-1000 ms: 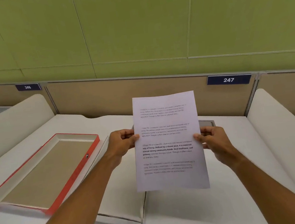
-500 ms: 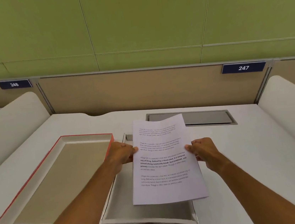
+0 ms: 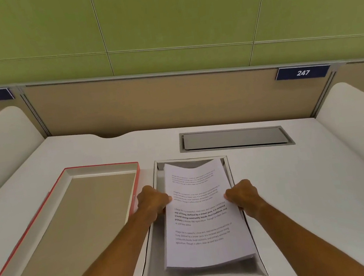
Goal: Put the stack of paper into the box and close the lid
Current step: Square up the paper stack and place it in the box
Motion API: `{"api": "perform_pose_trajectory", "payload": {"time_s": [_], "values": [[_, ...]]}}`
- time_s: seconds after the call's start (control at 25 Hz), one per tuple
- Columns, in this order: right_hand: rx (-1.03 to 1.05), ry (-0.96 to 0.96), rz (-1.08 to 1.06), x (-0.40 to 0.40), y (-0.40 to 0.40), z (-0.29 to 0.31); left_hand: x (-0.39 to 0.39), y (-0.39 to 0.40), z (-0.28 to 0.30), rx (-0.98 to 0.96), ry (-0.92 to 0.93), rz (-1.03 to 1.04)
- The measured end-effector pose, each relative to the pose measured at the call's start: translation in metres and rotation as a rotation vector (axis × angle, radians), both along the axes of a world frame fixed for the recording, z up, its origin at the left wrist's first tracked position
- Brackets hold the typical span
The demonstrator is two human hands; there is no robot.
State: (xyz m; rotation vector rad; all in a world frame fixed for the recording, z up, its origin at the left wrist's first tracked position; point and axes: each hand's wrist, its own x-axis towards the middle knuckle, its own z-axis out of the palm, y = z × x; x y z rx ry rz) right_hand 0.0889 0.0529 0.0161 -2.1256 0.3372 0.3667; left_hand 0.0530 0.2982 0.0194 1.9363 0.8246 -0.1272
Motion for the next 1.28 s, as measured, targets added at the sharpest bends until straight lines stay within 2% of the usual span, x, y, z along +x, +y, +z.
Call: {"api": "perform_pose_trajectory", "payload": {"time_s": [0.24,0.36,0.48,0.72,1.08,1.16,1.28], "values": [[-0.199,-0.06,0.096,0.001,0.013,-0.006,0.003,0.001,-0.005,0.184,0.011,-0.085],[-0.297,-0.064,0.151,0.003,0.016,-0.007,0.004,-0.004,-0.006,0.356,0.046,-0.219],[-0.398,-0.067,0.221,0.002,0.02,-0.006,0.006,-0.01,-0.005,0.423,0.099,-0.361],[-0.454,0.01,0.325,-0.005,0.031,-0.006,0.007,-0.015,0.0,0.33,0.182,-0.427],[-0.181,0.06,0.173,-0.012,0.03,0.006,0.002,-0.013,0.004,0.125,0.168,-0.221],[-0.185,0.048,0.189,-0.016,0.029,0.009,-0.002,-0.014,0.006,0.171,0.172,-0.266],[-0.293,-0.003,0.338,-0.032,0.028,0.009,-0.017,-0.018,0.001,0.266,0.113,-0.392]]}}
